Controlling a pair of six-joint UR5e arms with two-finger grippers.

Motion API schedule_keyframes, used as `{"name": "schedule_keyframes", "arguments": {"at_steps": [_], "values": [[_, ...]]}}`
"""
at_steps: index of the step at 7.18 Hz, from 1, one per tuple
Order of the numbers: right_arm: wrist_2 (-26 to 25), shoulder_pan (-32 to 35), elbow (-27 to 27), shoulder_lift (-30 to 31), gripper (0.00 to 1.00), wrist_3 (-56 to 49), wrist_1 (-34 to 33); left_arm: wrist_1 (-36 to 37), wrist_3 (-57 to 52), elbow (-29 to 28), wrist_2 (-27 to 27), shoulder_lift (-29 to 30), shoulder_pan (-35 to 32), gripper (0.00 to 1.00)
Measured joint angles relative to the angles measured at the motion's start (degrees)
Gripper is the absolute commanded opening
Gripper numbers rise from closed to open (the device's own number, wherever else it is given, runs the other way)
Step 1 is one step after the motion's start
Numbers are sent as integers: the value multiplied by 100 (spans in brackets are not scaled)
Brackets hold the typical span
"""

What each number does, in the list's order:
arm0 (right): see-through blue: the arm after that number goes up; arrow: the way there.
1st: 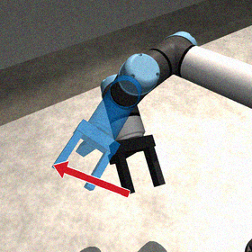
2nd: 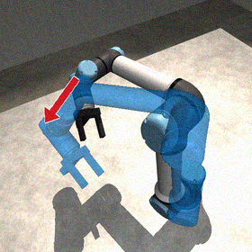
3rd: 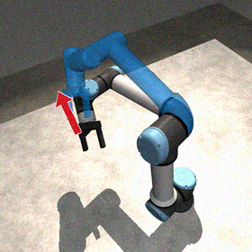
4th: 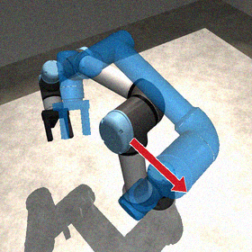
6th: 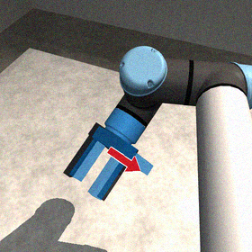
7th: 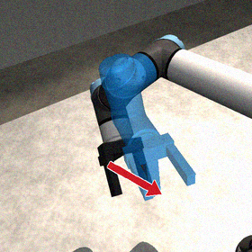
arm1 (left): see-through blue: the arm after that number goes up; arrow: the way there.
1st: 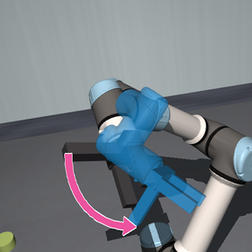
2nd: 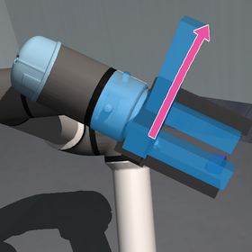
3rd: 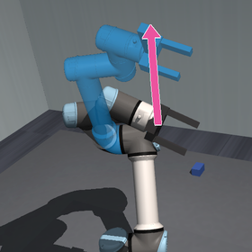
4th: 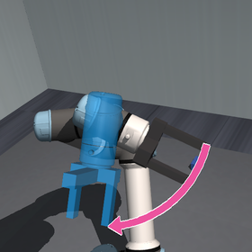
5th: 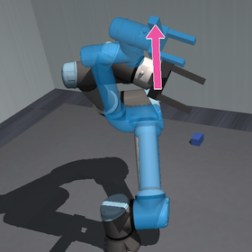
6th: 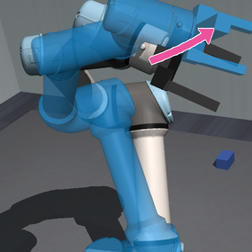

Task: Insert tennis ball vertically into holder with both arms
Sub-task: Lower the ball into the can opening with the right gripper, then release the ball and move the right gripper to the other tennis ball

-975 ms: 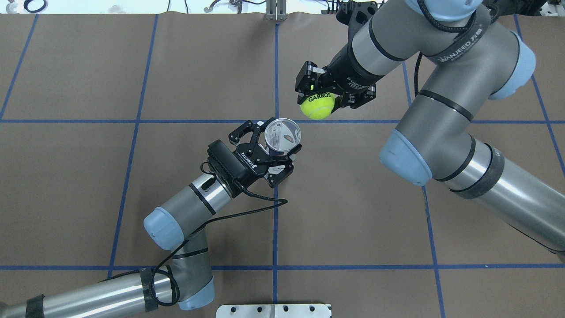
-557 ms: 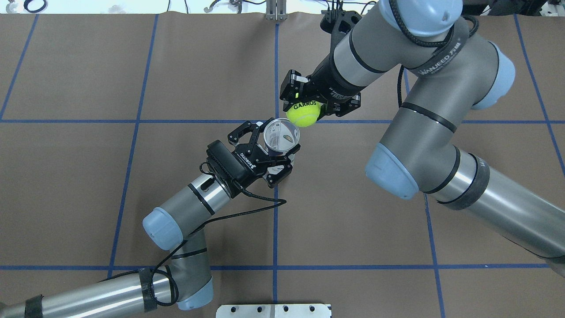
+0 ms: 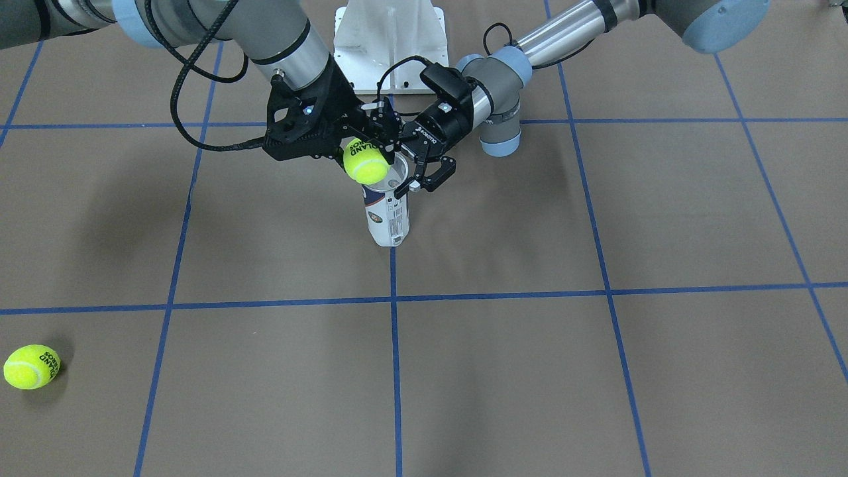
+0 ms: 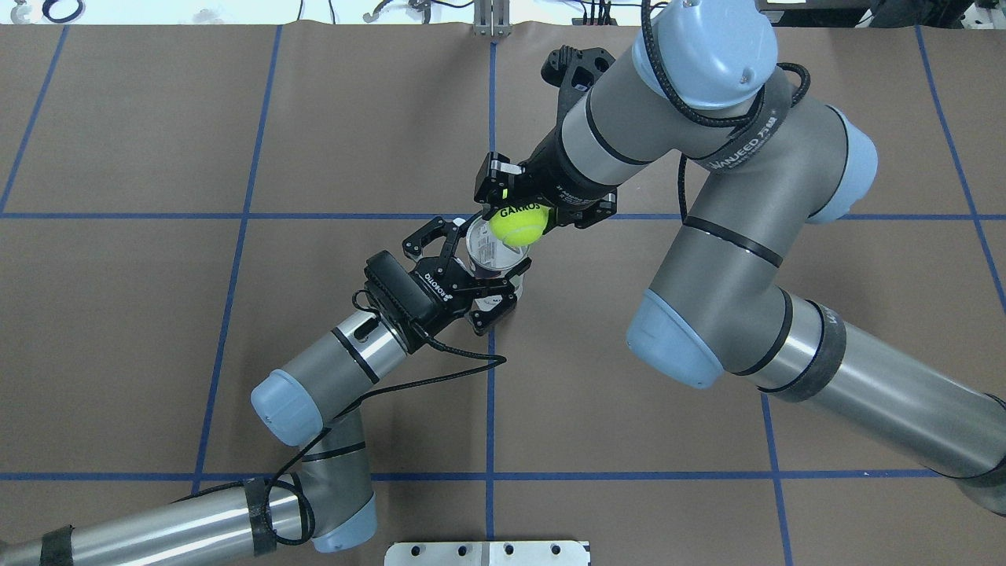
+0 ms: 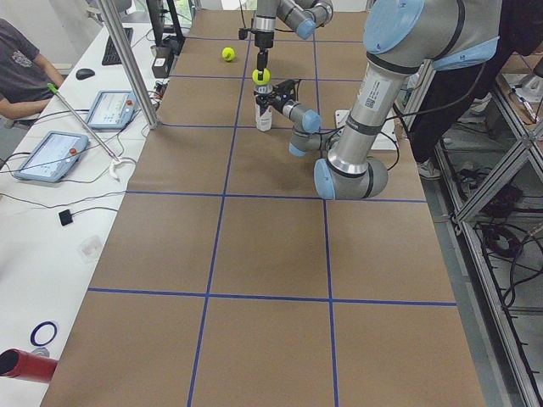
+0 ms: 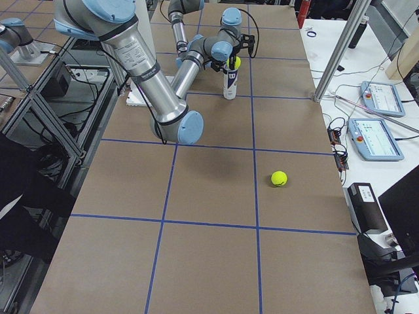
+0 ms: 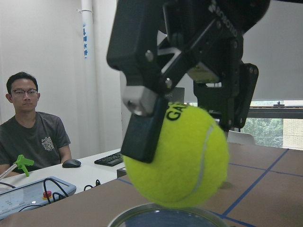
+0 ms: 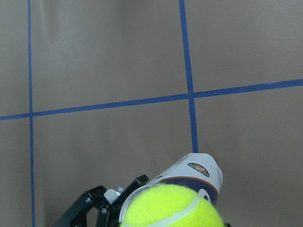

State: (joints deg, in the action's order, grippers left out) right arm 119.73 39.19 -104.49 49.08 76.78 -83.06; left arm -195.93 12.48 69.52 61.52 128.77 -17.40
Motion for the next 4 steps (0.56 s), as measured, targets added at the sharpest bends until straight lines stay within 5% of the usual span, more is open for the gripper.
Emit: {"name": "schedule_keyframes", "arguments": {"at_steps": [2, 3, 4], "values": [[-32, -64, 8, -10, 0, 3, 0, -7, 0, 1, 0, -1, 0, 84], [-87, -108, 12, -12, 29, 3, 0, -12, 0, 0, -2, -1, 0, 84], [-132, -140, 15, -12, 70, 3, 0, -14, 0, 0, -5, -1, 0, 84]]}}
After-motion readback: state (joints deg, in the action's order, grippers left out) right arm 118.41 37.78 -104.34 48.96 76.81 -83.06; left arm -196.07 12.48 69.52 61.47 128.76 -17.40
